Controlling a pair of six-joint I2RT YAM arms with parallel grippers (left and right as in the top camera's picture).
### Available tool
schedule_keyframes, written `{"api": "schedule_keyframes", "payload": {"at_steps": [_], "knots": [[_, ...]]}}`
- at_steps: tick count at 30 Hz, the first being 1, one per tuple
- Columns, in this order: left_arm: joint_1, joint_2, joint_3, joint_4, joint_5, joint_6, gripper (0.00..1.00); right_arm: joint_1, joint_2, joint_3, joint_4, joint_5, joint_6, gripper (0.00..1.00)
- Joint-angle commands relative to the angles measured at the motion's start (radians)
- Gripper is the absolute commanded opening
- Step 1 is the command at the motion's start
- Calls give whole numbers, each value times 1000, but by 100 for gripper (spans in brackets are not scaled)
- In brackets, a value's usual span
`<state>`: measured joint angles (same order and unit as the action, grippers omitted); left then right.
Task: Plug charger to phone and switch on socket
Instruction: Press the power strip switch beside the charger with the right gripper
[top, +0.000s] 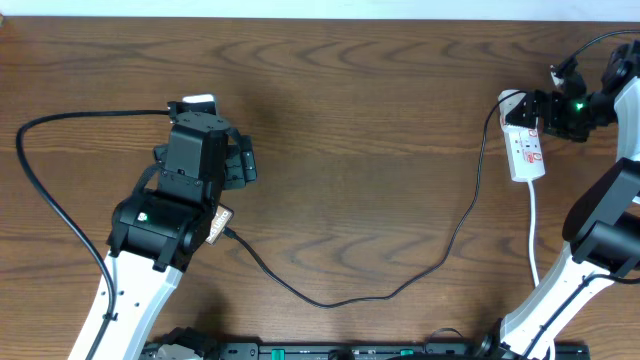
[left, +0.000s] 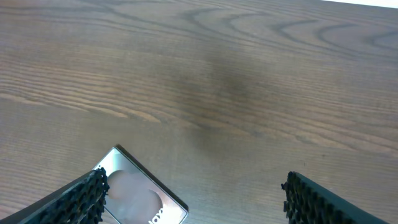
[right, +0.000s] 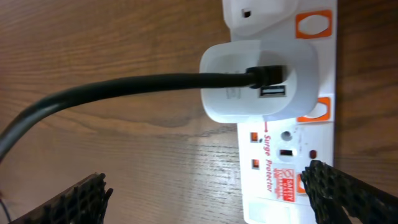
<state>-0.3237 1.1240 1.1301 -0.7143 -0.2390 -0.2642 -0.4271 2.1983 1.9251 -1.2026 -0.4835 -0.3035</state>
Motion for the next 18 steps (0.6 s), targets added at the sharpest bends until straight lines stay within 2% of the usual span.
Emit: {"api": "schedule_keyframes", "payload": {"at_steps": [1, 18], "knots": [[-3, -1, 13, 0, -16, 8, 89, -11, -14, 10, 10, 12, -30, 99], [-3, -1, 13, 0, -16, 9, 89, -21, -14, 10, 62, 15, -95, 99]]}}
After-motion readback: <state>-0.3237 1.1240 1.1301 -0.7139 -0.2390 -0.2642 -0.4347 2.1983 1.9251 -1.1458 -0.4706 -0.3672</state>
